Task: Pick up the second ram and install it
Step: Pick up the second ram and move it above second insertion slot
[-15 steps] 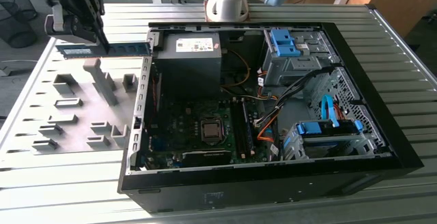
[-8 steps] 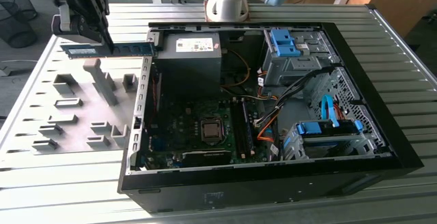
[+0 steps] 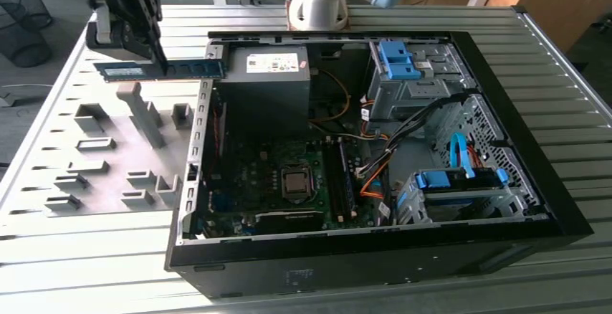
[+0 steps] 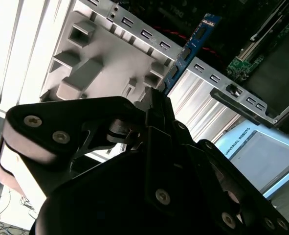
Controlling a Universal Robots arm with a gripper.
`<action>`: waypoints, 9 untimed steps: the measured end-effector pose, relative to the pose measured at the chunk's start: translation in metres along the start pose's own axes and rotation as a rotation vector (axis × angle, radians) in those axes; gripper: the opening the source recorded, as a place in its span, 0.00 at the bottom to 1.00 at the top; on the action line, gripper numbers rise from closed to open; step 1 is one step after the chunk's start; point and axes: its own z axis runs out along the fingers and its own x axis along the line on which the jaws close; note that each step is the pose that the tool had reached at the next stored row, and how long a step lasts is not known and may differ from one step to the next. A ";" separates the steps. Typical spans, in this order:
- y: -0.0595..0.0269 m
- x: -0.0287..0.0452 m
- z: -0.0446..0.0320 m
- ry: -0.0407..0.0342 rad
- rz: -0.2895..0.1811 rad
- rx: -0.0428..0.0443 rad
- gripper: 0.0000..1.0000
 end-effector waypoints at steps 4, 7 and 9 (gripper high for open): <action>-0.0066 0.0000 -0.0001 0.0000 0.000 0.0000 0.14; -0.0117 0.0000 -0.0002 0.0000 0.000 0.0000 0.14; -0.0152 0.0000 -0.0003 0.0000 0.000 0.0000 0.14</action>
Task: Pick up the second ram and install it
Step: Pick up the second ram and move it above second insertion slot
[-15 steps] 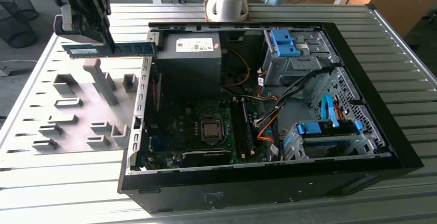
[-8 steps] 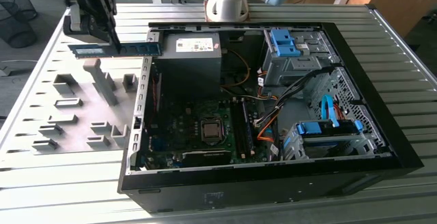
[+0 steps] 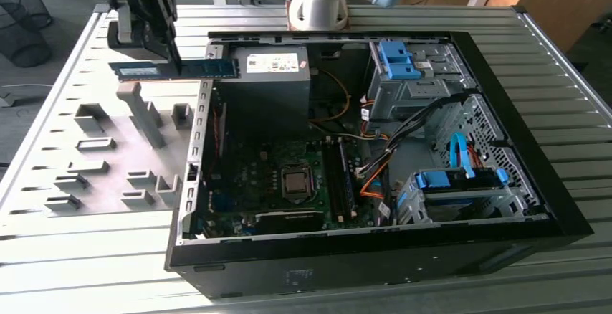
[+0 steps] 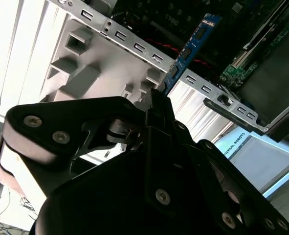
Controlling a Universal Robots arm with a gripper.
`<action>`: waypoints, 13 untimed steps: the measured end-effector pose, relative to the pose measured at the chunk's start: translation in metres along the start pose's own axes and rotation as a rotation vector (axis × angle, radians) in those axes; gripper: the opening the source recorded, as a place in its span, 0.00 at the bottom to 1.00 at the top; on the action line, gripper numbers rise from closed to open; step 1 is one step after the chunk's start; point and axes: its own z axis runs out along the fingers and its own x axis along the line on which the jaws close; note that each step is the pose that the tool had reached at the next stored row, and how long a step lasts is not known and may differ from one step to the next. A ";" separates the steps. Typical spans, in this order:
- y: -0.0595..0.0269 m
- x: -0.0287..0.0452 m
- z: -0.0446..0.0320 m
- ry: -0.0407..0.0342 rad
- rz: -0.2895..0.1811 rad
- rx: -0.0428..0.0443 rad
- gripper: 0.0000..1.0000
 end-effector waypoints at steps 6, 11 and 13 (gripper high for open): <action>-0.0096 0.0000 -0.0001 -0.0001 0.000 0.0000 0.14; -0.0169 0.0000 -0.0003 -0.0001 0.000 0.0001 0.14; -0.0198 -0.0001 -0.0003 -0.0001 0.000 0.0001 0.14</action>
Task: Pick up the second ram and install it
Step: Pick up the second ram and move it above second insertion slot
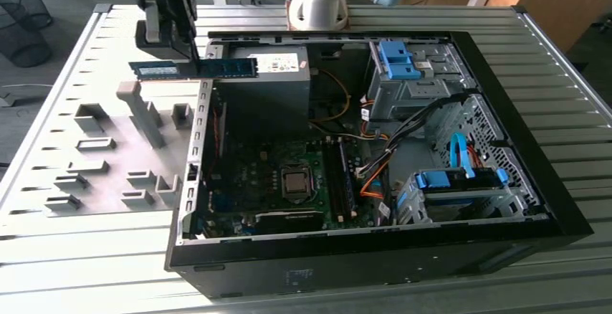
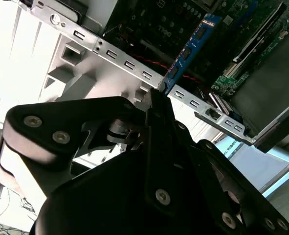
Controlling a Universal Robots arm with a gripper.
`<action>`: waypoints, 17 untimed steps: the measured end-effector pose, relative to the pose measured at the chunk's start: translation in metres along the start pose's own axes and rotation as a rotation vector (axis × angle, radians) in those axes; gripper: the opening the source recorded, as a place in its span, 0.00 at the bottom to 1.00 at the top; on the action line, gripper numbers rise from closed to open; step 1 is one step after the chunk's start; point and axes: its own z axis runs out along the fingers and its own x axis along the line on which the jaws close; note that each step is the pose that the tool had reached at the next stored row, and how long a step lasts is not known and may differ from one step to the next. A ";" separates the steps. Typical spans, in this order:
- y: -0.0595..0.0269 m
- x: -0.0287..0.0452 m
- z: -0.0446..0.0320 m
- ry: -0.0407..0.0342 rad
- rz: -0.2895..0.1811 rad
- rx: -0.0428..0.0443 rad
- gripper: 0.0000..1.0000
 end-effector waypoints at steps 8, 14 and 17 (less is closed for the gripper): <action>-0.0112 0.0000 -0.0002 0.0000 0.000 0.0000 0.14; -0.0198 -0.0001 -0.0004 0.0000 0.000 0.0000 0.14; -0.0244 -0.0001 -0.0004 0.0000 0.000 0.0000 0.14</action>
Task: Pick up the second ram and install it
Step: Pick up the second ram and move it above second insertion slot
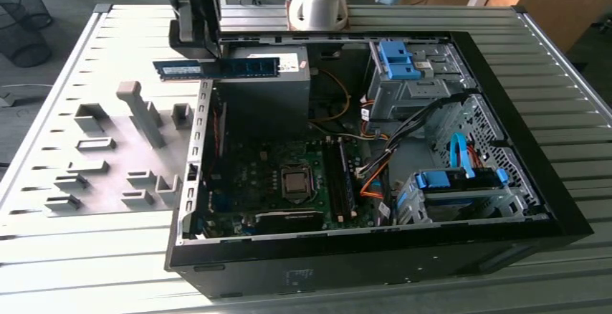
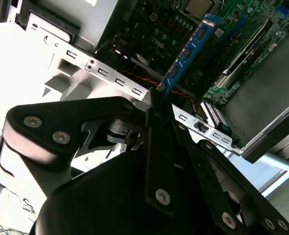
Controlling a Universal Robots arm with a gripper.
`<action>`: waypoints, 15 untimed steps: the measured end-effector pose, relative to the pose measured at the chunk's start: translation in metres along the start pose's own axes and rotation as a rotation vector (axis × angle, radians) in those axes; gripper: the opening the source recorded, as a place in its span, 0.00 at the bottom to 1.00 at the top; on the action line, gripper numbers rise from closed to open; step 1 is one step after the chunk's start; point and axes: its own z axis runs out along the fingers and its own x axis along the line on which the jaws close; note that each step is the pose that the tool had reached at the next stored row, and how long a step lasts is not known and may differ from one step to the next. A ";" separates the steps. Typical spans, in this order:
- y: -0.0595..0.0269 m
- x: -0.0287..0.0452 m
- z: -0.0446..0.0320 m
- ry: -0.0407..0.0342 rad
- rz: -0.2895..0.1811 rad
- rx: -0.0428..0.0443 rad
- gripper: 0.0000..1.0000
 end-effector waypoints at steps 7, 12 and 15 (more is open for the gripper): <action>-0.0117 -0.0001 -0.0002 0.0000 0.000 0.0000 0.14; -0.0217 -0.0001 -0.0004 0.0001 0.000 -0.0001 0.14; -0.0300 -0.0001 -0.0006 0.0000 0.000 -0.0001 0.14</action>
